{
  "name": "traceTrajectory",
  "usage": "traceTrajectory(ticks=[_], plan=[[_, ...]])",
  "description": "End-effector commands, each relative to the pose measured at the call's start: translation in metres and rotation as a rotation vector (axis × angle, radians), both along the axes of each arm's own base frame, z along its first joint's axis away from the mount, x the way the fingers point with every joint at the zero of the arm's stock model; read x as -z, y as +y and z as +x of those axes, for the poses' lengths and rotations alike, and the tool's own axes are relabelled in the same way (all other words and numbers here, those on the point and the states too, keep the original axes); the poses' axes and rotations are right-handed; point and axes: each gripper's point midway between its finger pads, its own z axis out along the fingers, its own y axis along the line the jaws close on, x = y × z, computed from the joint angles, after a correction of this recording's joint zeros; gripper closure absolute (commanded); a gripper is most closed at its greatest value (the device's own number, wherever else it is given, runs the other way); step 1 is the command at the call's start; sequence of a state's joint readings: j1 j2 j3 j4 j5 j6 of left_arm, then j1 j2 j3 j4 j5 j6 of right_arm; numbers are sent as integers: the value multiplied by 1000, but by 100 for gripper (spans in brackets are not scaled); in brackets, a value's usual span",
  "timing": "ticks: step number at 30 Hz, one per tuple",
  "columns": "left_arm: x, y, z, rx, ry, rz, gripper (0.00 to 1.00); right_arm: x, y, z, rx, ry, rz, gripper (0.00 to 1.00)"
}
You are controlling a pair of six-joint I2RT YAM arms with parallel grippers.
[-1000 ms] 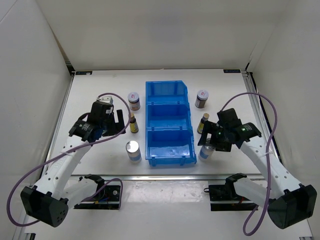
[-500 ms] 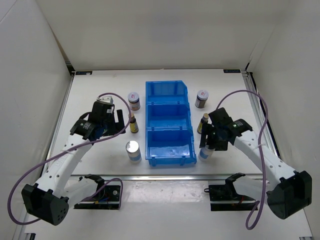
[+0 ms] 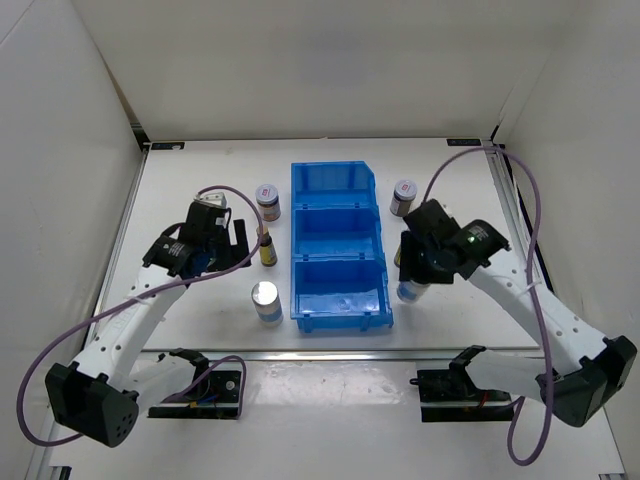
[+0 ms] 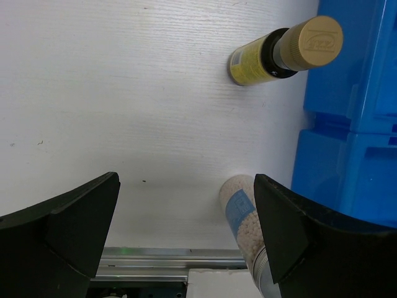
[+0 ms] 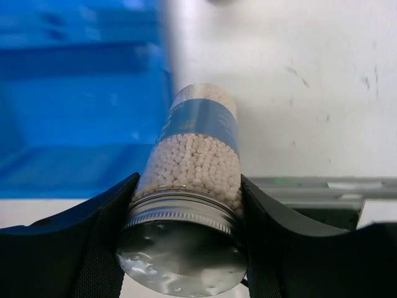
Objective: Organize the condiment bottles
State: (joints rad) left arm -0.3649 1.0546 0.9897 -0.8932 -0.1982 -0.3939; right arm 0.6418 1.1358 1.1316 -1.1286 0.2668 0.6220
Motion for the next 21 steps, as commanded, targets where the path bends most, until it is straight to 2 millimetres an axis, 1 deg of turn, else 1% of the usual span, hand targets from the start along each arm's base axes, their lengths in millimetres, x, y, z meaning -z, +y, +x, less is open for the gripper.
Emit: traceTrajectory(ticks=[1,2,3,4,6,7,9,10,12,13,14,15,16,17,18,19,20,21], plan=[[-14,1,-2,-9,-44,-12,0,-54,23,19,-49,-139,33,100],[-14,1,-2,-9,-44,-12,0,-60,32,22,-65,-148,42,100],[-17,2,-2,-9,-55,-17,0,-74,42,26,-92,-175,61,100],[-17,2,-2,-9,-55,-17,0,-70,56,25,-132,-157,50,100],[-19,0,-4,-2,-61,-28,0,-69,65,28,-157,-165,20,100],[-19,0,-4,-2,-61,-28,0,-61,78,29,-186,-154,11,100],[-25,-5,-4,15,-76,-43,0,-54,89,32,-203,-152,-1,100],[-25,-5,-4,16,-76,-43,0,-45,99,35,-208,-144,-2,100],[-32,-9,-3,48,-88,-57,0,-22,105,33,-213,-102,-19,100],[-34,-13,-6,73,-91,-70,0,-16,107,31,-218,-91,-12,100],[-40,-18,-5,91,-102,-85,0,-2,111,30,-227,-70,-8,100],[-45,-18,-10,71,-113,-110,0,8,114,29,-236,-58,-20,100],[-45,-18,-10,56,-112,-123,0,12,114,29,-228,-56,-17,100],[-48,-25,-14,75,-111,-167,0,21,117,31,-228,-51,-21,100],[-42,-31,-18,69,-85,-195,0,33,114,28,-229,-29,-44,100],[-38,-34,-21,66,-66,-215,0,38,114,28,-229,-27,-47,100],[-36,-38,-25,73,-57,-235,0,43,115,29,-229,-27,-47,93],[-29,-37,-29,49,-39,-249,0,46,113,28,-229,-19,-54,91]])
